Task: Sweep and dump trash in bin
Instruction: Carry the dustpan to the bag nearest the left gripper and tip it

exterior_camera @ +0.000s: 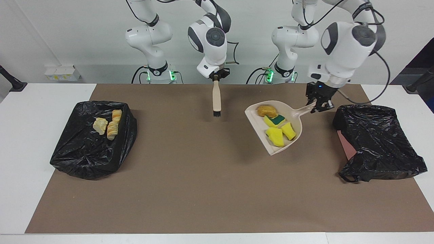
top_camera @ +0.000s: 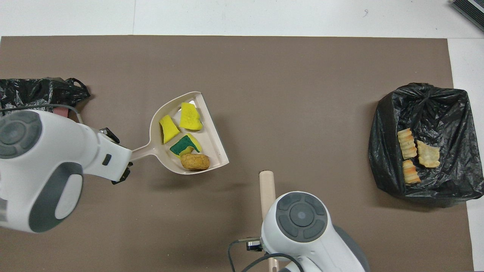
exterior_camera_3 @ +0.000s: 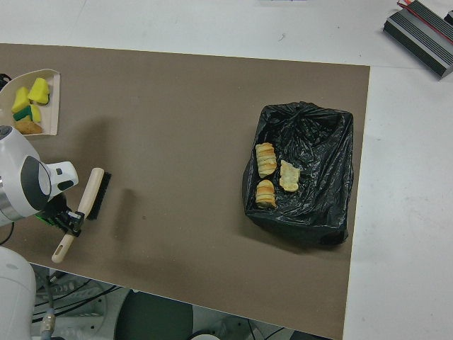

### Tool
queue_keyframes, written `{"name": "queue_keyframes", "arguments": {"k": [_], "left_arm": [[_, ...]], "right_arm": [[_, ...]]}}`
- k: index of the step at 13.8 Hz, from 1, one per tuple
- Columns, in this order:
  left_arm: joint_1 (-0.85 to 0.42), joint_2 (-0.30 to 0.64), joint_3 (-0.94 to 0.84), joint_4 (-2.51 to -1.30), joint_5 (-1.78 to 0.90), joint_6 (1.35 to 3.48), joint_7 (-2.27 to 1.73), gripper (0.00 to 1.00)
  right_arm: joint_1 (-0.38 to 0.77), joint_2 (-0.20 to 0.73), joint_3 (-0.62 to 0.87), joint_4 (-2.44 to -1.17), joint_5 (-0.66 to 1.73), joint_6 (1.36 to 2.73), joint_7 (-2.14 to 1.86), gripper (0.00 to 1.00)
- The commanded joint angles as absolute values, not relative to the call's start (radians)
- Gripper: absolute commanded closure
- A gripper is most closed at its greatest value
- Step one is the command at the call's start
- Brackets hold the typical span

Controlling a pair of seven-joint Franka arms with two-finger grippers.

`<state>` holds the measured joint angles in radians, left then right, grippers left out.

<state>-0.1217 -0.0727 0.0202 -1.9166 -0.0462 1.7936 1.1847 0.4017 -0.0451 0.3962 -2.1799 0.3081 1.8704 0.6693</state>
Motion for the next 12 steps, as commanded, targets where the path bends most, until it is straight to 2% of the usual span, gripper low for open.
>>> {"name": "queue_keyframes", "arguments": {"k": [1,6,8,9,10,11,12], "left_arm": [[-0.013,0.015,0.011,-1.775,-0.086,1.711,1.336,1.0],[0.173,0.061,0.014,-1.701,-0.084,1.691,1.578,1.0],[0.227,0.109,0.014,-1.617,-0.074,1.655,1.666,1.0],[0.26,0.121,0.014,-1.596,-0.066,1.654,1.687,1.0],[0.285,0.13,0.014,-1.583,-0.048,1.654,1.689,1.0],[0.316,0.15,0.012,-1.556,-0.016,1.657,1.707,1.0],[0.336,0.184,0.009,-1.51,0.007,1.655,1.773,1.0]], "right_arm": [[0.475,0.027,0.393,-2.177,0.322,1.96,0.731,1.0],[0.479,0.011,0.394,-2.256,0.276,2.031,0.695,0.99],[0.482,0.015,0.394,-2.289,0.275,2.1,0.693,0.92],[0.483,0.015,0.394,-2.293,0.275,2.105,0.692,0.77],[0.489,0.015,0.394,-2.292,0.273,2.103,0.692,0.46],[0.492,0.017,0.394,-2.284,0.265,2.099,0.693,0.06],[0.494,0.018,0.393,-2.277,0.244,2.102,0.693,0.0]]}}
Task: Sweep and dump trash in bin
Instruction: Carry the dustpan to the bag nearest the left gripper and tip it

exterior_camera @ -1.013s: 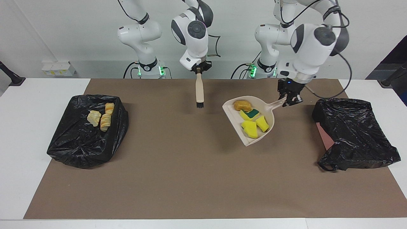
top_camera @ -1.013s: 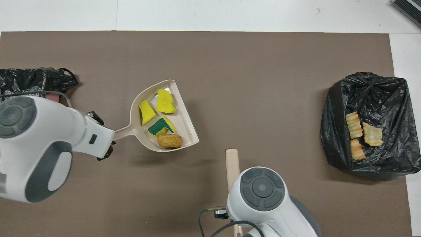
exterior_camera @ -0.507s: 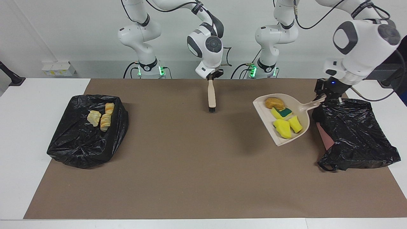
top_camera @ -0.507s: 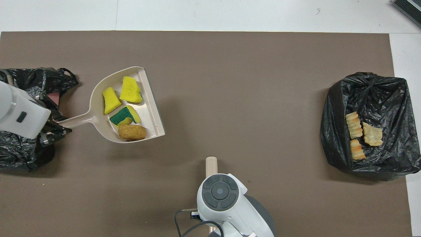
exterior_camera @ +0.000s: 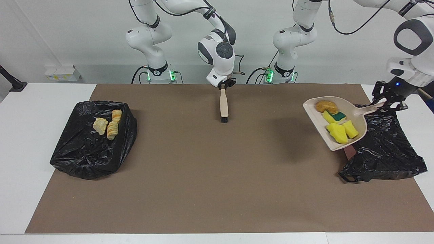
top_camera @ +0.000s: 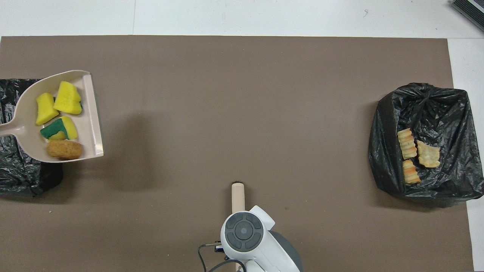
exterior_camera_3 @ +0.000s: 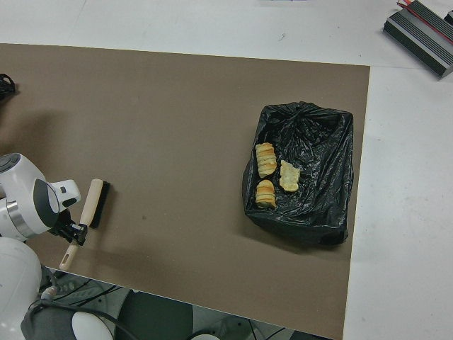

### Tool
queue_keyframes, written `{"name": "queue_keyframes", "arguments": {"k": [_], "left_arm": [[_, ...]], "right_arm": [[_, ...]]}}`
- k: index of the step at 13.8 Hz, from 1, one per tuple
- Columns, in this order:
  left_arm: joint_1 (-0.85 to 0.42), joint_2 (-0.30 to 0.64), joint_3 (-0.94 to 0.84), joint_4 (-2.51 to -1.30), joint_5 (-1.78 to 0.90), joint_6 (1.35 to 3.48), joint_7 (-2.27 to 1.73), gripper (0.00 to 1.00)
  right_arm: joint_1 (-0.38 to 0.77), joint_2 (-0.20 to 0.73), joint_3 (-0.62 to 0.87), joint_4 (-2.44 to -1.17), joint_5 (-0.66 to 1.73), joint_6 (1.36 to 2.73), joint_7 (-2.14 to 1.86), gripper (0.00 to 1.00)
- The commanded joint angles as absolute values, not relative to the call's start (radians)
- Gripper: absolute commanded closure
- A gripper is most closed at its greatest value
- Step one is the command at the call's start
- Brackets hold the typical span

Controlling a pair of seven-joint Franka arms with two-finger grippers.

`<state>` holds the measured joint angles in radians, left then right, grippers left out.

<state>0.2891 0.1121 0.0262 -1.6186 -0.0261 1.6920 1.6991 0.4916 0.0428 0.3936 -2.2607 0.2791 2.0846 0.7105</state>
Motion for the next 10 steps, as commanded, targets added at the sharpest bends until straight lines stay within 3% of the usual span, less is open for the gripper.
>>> {"name": "queue_keyframes", "arguments": {"k": [1,4,10], "left_arm": [[0.34,0.213,0.011,-1.467,0.026,1.658,1.84,1.0],[0.37,0.271,0.014,-1.402,0.133,1.724,1.932,1.0],[0.394,0.314,0.011,-1.374,0.372,1.98,1.973,1.0]], "right_arm": [[0.491,0.018,0.393,-2.267,0.226,2.103,0.693,0.0],[0.466,0.008,0.384,-2.218,0.189,2.1,0.692,0.0],[0.273,-0.064,0.38,-2.106,0.112,2.054,0.623,0.0]]}}
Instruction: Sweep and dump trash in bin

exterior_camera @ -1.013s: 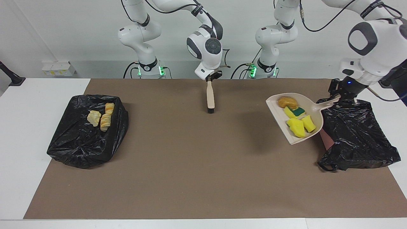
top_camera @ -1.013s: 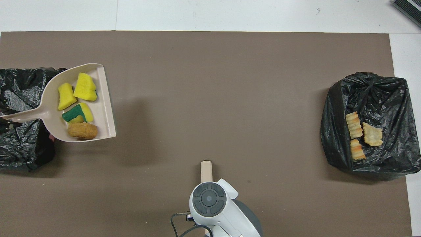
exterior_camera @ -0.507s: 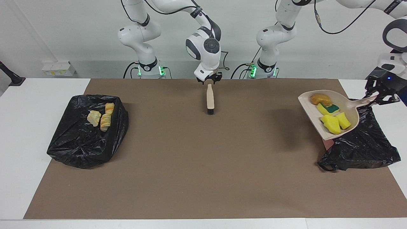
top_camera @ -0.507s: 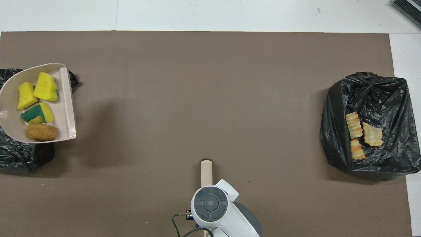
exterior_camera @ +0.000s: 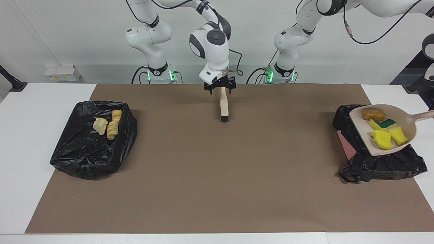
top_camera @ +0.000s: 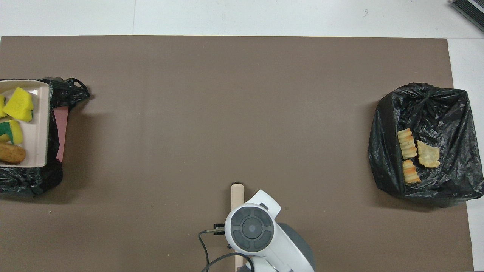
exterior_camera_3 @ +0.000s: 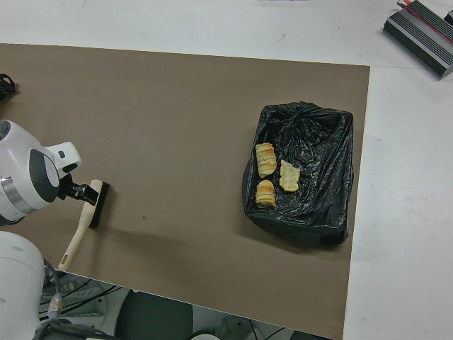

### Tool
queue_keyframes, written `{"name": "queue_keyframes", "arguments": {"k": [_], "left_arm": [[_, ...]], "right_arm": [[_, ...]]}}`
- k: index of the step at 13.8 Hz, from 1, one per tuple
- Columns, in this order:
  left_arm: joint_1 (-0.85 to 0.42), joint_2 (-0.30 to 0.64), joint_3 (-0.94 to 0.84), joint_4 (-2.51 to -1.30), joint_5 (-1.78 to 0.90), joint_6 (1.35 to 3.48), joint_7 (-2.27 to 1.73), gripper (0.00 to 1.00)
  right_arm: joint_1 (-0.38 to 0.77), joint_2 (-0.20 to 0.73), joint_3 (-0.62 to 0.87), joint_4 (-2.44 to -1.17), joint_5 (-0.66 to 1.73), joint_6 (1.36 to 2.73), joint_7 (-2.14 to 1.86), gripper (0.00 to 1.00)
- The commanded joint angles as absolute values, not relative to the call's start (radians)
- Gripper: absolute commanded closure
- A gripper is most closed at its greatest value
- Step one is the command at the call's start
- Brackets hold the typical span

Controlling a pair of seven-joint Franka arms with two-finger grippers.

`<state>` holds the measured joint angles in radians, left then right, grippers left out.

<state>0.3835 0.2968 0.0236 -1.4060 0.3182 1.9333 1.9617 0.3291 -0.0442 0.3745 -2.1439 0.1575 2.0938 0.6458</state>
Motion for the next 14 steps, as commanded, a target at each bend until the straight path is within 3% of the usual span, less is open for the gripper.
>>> {"name": "queue_keyframes", "arguments": {"k": [1,7,14], "left_arm": [[0.397,0.313,0.011,-1.381,0.441,2.041,1.973,1.0],[0.373,0.256,0.009,-1.483,0.684,2.069,1.818,1.0],[0.356,0.155,0.009,-1.597,0.808,2.004,1.648,1.0]], "right_arm": [[0.253,-0.064,0.38,-2.068,0.053,2.011,0.623,0.0],[0.051,-0.064,0.345,-1.87,0.005,1.882,0.392,0.0],[0.083,-0.089,0.027,-1.783,0.002,1.789,0.284,0.0]]}}
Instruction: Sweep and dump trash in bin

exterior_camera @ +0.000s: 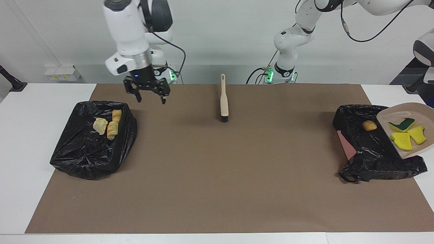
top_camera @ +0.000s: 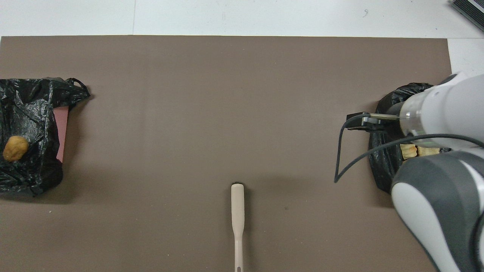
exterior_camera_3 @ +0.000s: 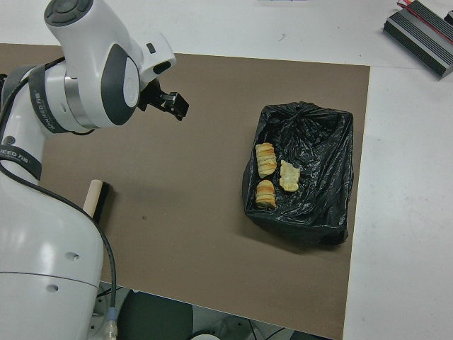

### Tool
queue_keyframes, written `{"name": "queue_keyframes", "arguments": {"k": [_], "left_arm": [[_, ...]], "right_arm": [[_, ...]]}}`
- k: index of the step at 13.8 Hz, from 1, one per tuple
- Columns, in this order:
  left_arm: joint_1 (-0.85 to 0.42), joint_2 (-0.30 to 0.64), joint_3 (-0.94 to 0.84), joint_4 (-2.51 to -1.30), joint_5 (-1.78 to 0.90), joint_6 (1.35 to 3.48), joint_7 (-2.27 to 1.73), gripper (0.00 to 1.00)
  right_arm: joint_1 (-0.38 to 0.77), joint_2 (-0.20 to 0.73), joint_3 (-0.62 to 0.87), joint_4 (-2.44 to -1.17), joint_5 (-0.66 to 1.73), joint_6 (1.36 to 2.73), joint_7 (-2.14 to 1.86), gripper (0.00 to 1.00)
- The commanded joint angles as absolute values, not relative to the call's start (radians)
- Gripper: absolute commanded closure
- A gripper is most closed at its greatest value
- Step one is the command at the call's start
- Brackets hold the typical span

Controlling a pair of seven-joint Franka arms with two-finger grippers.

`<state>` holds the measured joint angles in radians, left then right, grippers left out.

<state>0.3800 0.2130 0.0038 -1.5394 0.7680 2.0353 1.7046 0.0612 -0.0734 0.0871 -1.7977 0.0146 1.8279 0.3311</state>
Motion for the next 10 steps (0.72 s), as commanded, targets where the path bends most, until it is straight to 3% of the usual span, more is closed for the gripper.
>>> {"name": "queue_keyframes", "arguments": {"k": [1,5,8,10], "left_arm": [[0.342,0.152,0.009,-1.597,0.846,1.985,1.619,1.0],[0.301,0.144,0.009,-1.597,0.948,1.928,1.49,1.0],[0.247,0.137,0.009,-1.597,1.032,1.832,1.396,1.0],[0.187,0.132,0.008,-1.595,1.109,1.711,1.297,1.0]], "right_arm": [[0.084,-0.094,-0.012,-1.781,-0.005,1.761,0.223,0.0],[0.075,-0.1,-0.081,-1.679,-0.018,1.633,0.072,0.0],[0.081,-0.045,-0.133,-1.54,-0.045,1.531,0.003,0.0],[0.083,-0.061,-0.141,-1.558,-0.041,1.537,-0.005,0.0]]}}
